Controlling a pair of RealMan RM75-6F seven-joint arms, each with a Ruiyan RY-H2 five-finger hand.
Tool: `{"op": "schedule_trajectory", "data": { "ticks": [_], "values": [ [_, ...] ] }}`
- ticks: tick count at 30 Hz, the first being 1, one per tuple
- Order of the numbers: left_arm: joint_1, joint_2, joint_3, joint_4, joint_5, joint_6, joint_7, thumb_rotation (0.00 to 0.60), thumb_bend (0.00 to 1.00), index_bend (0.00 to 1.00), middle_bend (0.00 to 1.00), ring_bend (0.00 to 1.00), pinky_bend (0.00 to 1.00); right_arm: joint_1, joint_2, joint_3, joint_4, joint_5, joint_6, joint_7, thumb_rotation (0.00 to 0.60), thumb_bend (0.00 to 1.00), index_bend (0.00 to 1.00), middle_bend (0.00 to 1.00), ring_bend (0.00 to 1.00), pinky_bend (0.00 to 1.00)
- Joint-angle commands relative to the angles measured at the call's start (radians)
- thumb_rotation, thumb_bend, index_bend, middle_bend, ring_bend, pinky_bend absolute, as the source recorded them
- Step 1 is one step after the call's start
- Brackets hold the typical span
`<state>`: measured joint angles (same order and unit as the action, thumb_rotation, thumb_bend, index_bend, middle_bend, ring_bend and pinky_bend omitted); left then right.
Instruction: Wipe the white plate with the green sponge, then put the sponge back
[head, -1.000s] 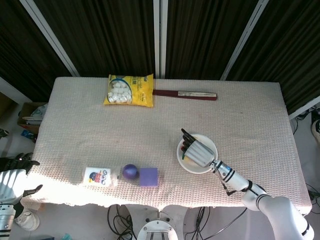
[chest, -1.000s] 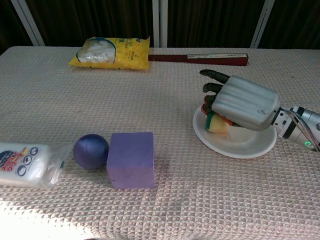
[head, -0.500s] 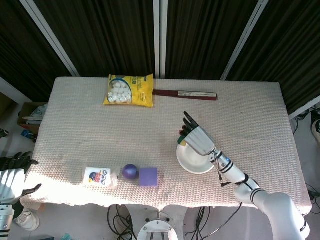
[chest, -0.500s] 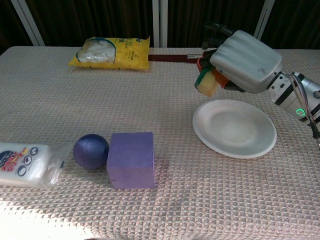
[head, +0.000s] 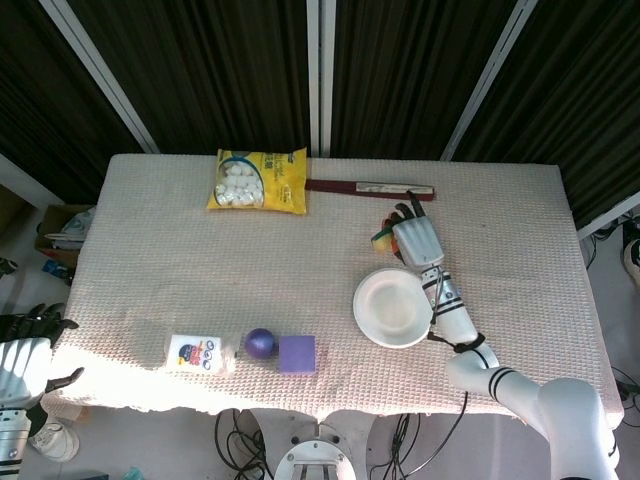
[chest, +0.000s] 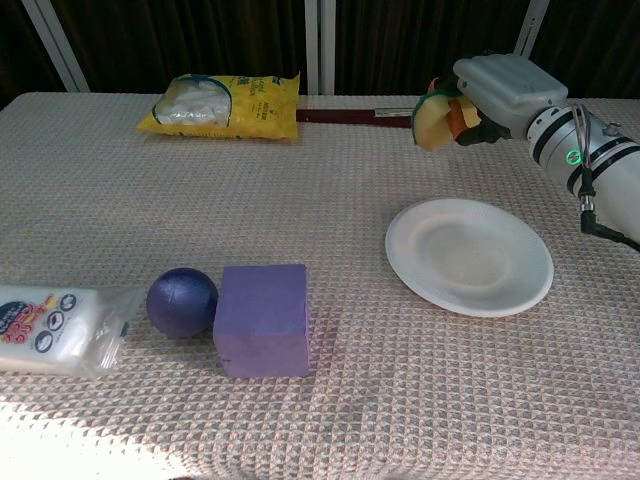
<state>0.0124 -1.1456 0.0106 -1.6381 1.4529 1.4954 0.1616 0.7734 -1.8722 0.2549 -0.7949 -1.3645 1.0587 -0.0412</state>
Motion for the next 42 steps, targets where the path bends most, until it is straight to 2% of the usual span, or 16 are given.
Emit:
{"op": "schedule_trajectory", "data": {
  "ticks": [1, 5, 8, 15, 22, 27, 30, 38, 42],
  "values": [
    [0.000, 0.002, 0.001, 0.002, -0.002, -0.003, -0.002, 0.600, 0.03, 0.35, 0.12, 0.08, 0.16, 0.024, -0.014, 0.051, -0.033, 0.087, -0.104, 0.005, 0.600, 0.42, 0.28, 0.28, 0.12, 0.00],
    [0.000, 0.002, 0.000, 0.007, -0.006, -0.008, -0.008, 0.600, 0.03, 0.35, 0.12, 0.08, 0.16, 0.025, 0.009, 0.058, -0.082, 0.130, -0.159, -0.012, 0.600, 0.35, 0.04, 0.20, 0.06, 0.00],
    [-0.004, -0.001, -0.003, 0.010, -0.009, -0.014, -0.011, 0.600, 0.03, 0.35, 0.12, 0.08, 0.16, 0.013, 0.040, 0.050, -0.129, 0.139, -0.163, -0.027, 0.600, 0.29, 0.00, 0.16, 0.03, 0.00],
    [-0.013, 0.001, -0.006, 0.010, -0.002, -0.019, -0.010, 0.600, 0.03, 0.35, 0.12, 0.08, 0.16, -0.053, 0.159, 0.026, -0.292, 0.118, -0.092, -0.029, 0.600, 0.22, 0.00, 0.14, 0.01, 0.00],
    [-0.014, 0.007, -0.011, 0.002, -0.001, -0.012, -0.005, 0.600, 0.03, 0.35, 0.12, 0.08, 0.16, -0.162, 0.396, -0.030, -0.536, 0.086, -0.022, -0.053, 0.600, 0.22, 0.00, 0.15, 0.01, 0.00],
    [-0.016, 0.004, -0.014, -0.004, 0.004, -0.004, 0.009, 0.600, 0.03, 0.35, 0.12, 0.08, 0.16, -0.283, 0.537, -0.077, -0.670, 0.045, 0.117, -0.035, 0.600, 0.23, 0.13, 0.21, 0.04, 0.07],
    [-0.018, 0.001, -0.017, -0.002, 0.009, 0.000, 0.020, 0.600, 0.03, 0.35, 0.12, 0.08, 0.16, -0.359, 0.633, -0.118, -0.741, 0.022, 0.170, 0.020, 0.600, 0.24, 0.14, 0.21, 0.06, 0.08],
    [-0.021, -0.005, -0.027, -0.022, 0.022, 0.023, 0.060, 0.600, 0.03, 0.33, 0.12, 0.08, 0.16, -0.541, 0.787, -0.205, -0.836, -0.107, 0.384, 0.188, 0.600, 0.25, 0.17, 0.21, 0.06, 0.08],
    [-0.026, -0.004, -0.028, -0.036, 0.023, 0.022, 0.078, 0.600, 0.03, 0.33, 0.12, 0.08, 0.16, -0.585, 0.824, -0.236, -0.851, -0.150, 0.425, 0.236, 0.600, 0.26, 0.18, 0.22, 0.06, 0.09]
  ]
}}
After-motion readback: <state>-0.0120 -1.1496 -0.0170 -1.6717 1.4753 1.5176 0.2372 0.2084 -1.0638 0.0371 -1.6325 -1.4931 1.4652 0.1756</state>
